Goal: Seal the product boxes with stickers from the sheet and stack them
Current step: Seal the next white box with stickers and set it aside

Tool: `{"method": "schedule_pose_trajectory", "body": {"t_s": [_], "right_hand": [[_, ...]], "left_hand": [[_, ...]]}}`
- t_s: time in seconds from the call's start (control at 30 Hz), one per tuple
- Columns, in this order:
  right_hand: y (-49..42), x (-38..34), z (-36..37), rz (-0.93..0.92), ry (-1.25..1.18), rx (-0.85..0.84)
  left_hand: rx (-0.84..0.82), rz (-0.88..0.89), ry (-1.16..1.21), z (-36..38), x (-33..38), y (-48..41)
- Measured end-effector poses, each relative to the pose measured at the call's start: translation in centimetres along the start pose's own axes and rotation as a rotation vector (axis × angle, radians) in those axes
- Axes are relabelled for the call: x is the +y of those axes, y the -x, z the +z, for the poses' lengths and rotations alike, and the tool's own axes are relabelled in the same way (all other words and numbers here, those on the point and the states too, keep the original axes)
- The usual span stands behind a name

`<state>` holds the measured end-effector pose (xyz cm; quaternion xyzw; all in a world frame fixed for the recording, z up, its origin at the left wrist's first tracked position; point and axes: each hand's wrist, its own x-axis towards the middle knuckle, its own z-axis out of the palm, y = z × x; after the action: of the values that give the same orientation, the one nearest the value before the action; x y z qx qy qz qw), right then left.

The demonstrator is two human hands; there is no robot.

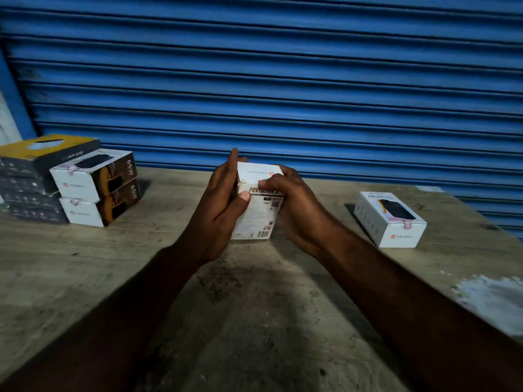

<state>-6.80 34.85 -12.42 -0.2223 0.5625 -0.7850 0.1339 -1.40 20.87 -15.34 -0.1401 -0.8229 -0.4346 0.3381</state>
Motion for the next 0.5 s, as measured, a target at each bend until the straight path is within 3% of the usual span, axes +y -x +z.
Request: {"method": "schedule_pose_trajectory", "body": {"t_s": [0.1,0.27,0.5], "right_hand": [[0.1,0.1,0.3,-0.01,-0.019,0.011],[0.5,0.6,0.8,-0.055,-0.106,0.104],[0.6,1.0,0.8,-0.18,-0.053,0.021]], "left_hand": [[-0.001,-0.04,0.108,0.2,0.4,0.2],[0.103,-0.246,0.577,1.6,1.4,0.1],[0.137,-0.187,0.495,1.8,1.8,0.0]]}}
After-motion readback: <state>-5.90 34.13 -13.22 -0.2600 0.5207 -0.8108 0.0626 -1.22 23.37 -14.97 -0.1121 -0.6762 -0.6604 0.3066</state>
